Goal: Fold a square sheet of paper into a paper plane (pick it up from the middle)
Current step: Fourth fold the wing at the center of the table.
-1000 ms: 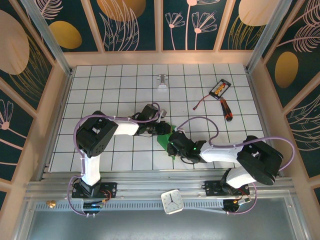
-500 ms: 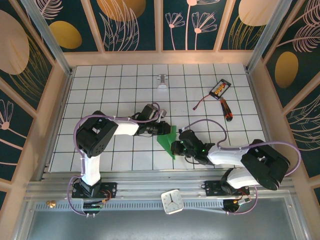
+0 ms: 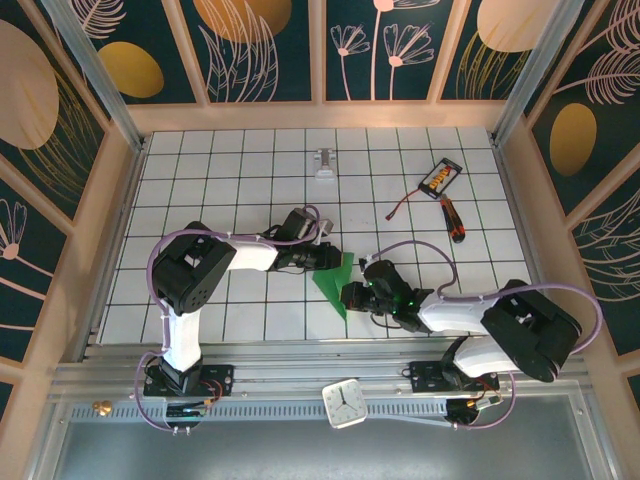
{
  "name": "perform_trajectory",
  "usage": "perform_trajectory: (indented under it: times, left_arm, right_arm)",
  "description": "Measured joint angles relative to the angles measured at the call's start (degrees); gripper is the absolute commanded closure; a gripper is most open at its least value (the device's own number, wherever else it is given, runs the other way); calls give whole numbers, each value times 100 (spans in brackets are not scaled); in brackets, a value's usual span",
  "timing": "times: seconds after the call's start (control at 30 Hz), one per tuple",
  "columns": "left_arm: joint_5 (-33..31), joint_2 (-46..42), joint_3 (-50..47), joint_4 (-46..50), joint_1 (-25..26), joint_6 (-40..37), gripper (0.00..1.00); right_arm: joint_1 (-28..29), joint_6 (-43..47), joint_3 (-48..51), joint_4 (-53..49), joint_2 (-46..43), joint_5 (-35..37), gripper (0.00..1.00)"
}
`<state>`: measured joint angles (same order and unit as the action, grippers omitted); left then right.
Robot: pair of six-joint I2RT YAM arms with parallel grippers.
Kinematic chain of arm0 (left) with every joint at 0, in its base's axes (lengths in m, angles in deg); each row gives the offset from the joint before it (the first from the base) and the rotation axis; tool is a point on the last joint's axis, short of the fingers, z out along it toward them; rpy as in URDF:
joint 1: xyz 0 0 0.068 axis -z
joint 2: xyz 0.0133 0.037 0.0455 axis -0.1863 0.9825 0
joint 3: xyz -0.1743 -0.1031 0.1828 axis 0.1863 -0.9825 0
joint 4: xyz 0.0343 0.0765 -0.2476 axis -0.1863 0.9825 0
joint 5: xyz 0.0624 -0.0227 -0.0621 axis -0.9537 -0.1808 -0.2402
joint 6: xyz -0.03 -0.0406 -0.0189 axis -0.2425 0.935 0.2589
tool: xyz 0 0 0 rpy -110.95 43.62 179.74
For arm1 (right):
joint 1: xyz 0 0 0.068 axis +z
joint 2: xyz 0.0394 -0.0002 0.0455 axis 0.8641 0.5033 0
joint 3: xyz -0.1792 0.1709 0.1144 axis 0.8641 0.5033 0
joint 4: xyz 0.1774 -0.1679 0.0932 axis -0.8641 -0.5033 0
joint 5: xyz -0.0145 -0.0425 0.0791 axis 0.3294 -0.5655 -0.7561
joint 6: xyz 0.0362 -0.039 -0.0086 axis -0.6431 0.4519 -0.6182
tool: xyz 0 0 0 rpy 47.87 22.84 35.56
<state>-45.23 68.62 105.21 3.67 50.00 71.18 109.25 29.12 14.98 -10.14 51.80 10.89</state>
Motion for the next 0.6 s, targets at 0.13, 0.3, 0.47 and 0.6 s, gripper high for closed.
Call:
perform_trajectory:
  times: [0.13, 0.3, 0.47, 0.6]
  left_arm:
    - [0, 0, 0, 2, 0, 0, 78]
    - [-7, -4, 0, 20, 0, -37, 79]
    - [-28, -33, 0, 92, -2, -48, 78]
    - [-44, -63, -4, 157, -7, -61, 78]
  right_arm:
    - [-7, 15, -13, 63, 92, -66, 98]
    - [-22, 13, -11, 61, 94, -94, 98]
    - [-22, 11, 20, 81, 94, -114, 97]
    - [-22, 11, 59, 83, 94, -122, 96]
